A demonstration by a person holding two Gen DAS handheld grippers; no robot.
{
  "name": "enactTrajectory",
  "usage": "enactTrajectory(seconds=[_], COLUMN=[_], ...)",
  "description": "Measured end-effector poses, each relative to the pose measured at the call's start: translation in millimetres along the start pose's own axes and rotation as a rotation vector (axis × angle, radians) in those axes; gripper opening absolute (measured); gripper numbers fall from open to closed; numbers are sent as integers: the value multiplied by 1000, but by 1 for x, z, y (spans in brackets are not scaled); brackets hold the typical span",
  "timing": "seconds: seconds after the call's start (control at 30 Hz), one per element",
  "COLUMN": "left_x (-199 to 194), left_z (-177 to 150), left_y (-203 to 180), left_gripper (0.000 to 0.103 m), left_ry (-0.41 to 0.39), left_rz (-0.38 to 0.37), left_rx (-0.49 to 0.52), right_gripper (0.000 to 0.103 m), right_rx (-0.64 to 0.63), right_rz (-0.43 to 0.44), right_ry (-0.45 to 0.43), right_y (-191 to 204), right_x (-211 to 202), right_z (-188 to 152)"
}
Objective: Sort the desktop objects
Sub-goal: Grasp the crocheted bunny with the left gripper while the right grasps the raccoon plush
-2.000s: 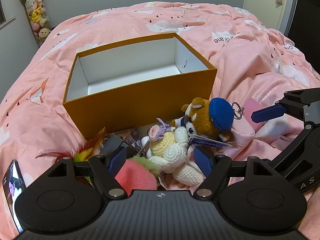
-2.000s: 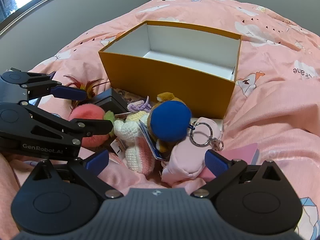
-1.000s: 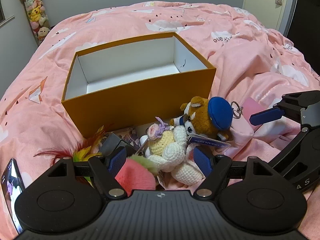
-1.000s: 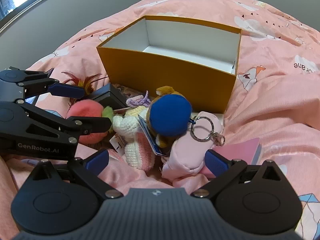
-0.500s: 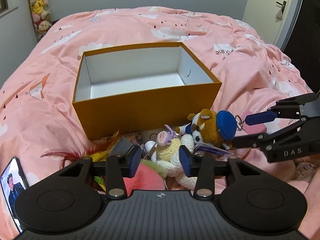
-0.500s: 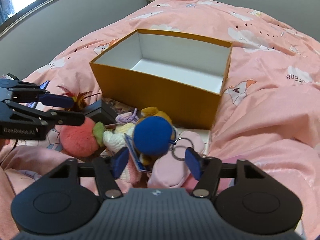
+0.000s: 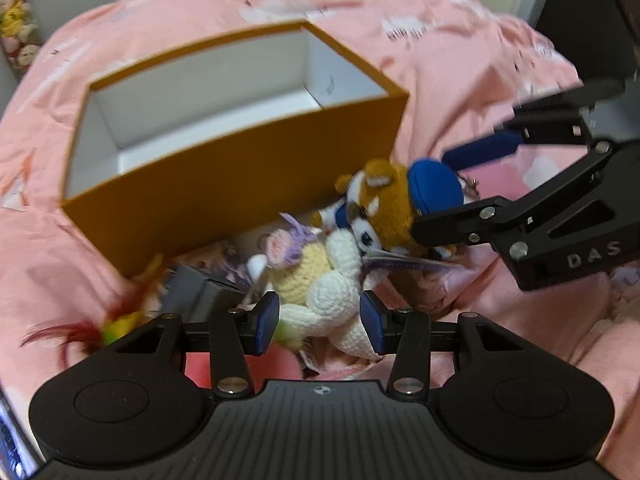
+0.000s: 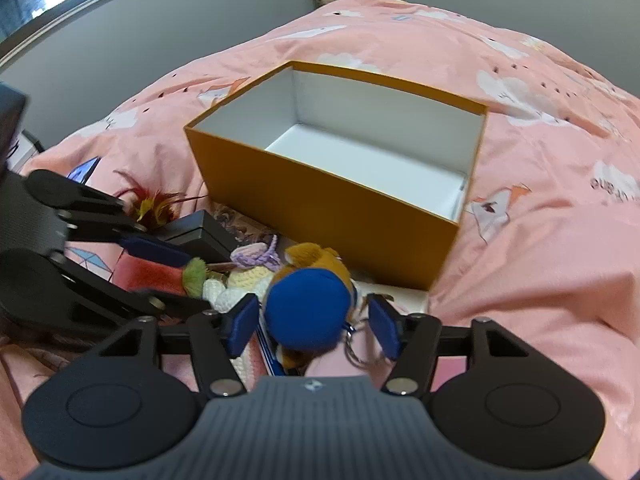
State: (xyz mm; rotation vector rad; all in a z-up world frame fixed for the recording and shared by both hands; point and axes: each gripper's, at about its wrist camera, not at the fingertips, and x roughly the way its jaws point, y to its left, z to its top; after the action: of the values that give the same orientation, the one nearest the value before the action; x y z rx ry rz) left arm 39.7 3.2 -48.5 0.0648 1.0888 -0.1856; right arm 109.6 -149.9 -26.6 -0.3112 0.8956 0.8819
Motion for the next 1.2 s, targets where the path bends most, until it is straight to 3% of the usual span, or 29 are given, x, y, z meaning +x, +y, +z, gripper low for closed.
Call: enactTrajectory(seconds=[0.13, 0.33, 0.47, 0.5, 0.53, 0.6, 0.83, 1.2], left_x=[20, 34, 34, 34, 31, 27, -4, -82], left_z=[1, 1, -2, 0, -1, 2, 4, 30], left_y=[0, 0, 2, 5, 8, 15, 31, 55], left_gripper=[58, 61, 52, 43, 35, 32, 31, 31], left_ry=[48, 58, 37, 29, 16, -11, -109, -365], left_rz=[-12, -9, -8, -14, -28, -42, -24, 44], left_rx=[5, 23, 21, 3, -18, -71, -168, -222], right_gripper=[69, 70, 59, 59, 57, 57, 57, 57], right_rx=[-35, -70, -79, -77, -76, -57, 34, 17], right_rz=[8, 6, 19, 25, 26, 32, 78, 89], right_ry=[17, 38, 77, 77, 73, 59, -18, -197], right_y=[2, 1, 0, 0, 0, -2, -19, -20], right_x=[11, 30, 43, 43, 42, 38, 6, -42], right_z=[2, 3, 1, 0, 1, 2, 13, 43])
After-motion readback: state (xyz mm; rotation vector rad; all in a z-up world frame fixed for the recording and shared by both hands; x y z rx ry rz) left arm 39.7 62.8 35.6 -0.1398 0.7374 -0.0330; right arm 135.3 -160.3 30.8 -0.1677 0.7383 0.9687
